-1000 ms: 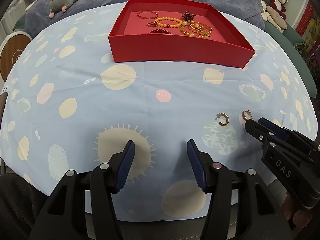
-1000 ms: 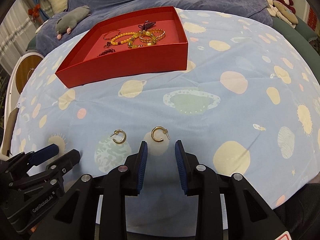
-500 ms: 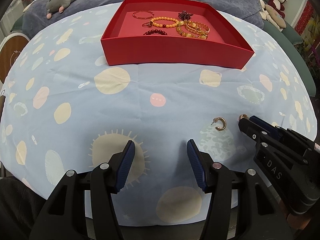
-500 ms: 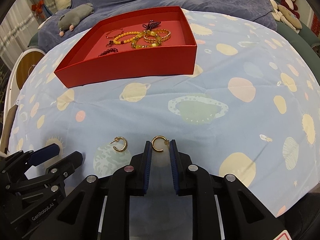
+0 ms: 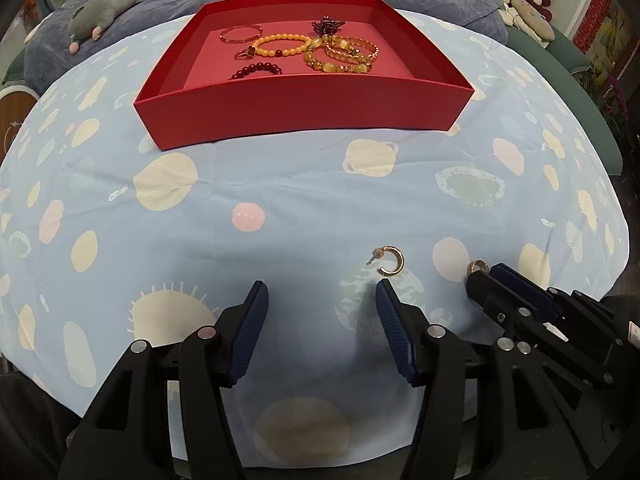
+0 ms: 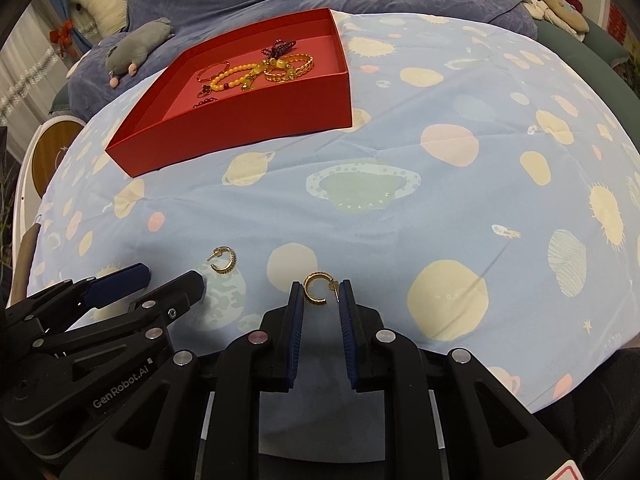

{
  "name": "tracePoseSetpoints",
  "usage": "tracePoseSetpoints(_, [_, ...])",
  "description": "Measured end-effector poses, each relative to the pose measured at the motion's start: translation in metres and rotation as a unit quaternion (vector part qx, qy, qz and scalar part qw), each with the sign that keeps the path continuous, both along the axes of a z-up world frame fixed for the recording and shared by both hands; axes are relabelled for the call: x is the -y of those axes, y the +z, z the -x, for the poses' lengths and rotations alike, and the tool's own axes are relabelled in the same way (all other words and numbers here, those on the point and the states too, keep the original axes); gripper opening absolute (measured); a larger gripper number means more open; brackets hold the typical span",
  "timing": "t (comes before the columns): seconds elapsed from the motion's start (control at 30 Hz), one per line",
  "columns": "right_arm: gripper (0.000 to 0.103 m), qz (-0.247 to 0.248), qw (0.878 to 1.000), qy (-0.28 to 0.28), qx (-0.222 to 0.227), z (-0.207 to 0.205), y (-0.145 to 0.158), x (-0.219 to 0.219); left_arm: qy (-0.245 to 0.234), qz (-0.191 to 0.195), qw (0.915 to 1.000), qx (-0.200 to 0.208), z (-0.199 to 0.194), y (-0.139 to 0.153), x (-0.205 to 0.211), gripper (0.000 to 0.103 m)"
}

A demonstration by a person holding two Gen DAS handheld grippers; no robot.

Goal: Organize jewelry
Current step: 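Grasp one gold hoop earring with the right tool and lift it, then grasp the other gold hoop earring with left tool while right holds its earring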

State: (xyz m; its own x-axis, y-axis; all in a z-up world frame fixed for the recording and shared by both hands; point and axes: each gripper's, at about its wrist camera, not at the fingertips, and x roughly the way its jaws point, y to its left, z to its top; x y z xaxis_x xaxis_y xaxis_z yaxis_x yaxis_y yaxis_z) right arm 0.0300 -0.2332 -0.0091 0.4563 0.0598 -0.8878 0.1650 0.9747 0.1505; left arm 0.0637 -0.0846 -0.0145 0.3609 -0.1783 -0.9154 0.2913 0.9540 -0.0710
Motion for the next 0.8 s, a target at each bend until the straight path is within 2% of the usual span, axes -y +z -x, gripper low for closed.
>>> tracePoseSetpoints(0.2, [0.013, 0.002, 1.000, -0.004, 0.002, 0.000, -0.001, 0.002, -0.005, -0.002, 0.9999, 0.008, -0.004, -0.001, 0.008, 0.057])
tracePoseSetpoints(0.47, [0.013, -0.004, 1.000, -0.014, 0.003, 0.000, 0.000, 0.011, -0.016, 0.000, 0.9998, 0.010, -0.008, -0.001, 0.018, 0.057])
tracePoseSetpoints(0.8, [0.017, 0.011, 1.000, -0.005, 0.007, -0.004, -0.001, 0.006, -0.006, 0.006, 0.9999, 0.007, -0.003, 0.000, 0.008, 0.057])
